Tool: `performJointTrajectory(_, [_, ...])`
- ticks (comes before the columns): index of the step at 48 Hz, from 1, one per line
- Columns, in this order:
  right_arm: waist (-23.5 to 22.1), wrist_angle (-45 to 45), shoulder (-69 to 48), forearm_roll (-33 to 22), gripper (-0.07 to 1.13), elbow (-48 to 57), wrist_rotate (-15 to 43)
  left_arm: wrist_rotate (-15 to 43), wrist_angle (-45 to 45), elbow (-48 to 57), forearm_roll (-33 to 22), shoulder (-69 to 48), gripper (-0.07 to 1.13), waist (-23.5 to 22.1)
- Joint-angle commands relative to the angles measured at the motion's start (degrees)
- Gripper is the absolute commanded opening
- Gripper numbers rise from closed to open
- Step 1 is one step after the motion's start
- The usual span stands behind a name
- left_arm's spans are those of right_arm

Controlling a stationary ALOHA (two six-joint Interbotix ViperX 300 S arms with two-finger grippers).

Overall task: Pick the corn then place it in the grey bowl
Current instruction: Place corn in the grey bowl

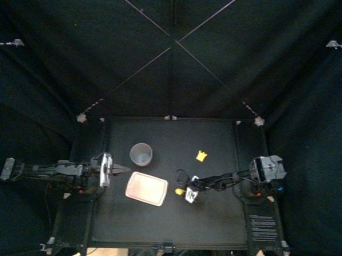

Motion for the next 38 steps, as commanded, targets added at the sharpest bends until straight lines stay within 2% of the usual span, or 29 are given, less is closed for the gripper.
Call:
performJointTrajectory(1, [0.0,-0.09,-1.14,-0.62,0.5,-1.76,-0.44,0.0,-0.26,-0.97,0.0,0.0,-0.04,0.09])
performJointTrajectory(9, [-3.25,1.05,-4.04,-6.77,0.5,-6.24,-0.18,0.0,-0.26,-0.97,0.0,0.09,-0.04,0.09])
performJointTrajectory(22, [-10.02,8.96,-8.17,-16.52,0.5,-19.69,-0.18,0.09,-0.35,-0.97,0.0,0.09,-0.04,0.18])
performJointTrajectory(31, [-13.89,8.53,-2.99,-17.4,0.5,-30.32,-0.35,0.0,-0.26,-0.97,0.0,0.09,-0.04,0.18])
performJointTrajectory(38, [-15.03,8.53,3.6,-18.02,0.5,-39.11,-0.7,0.0,-0.26,-0.97,0.0,0.09,-0.04,0.26])
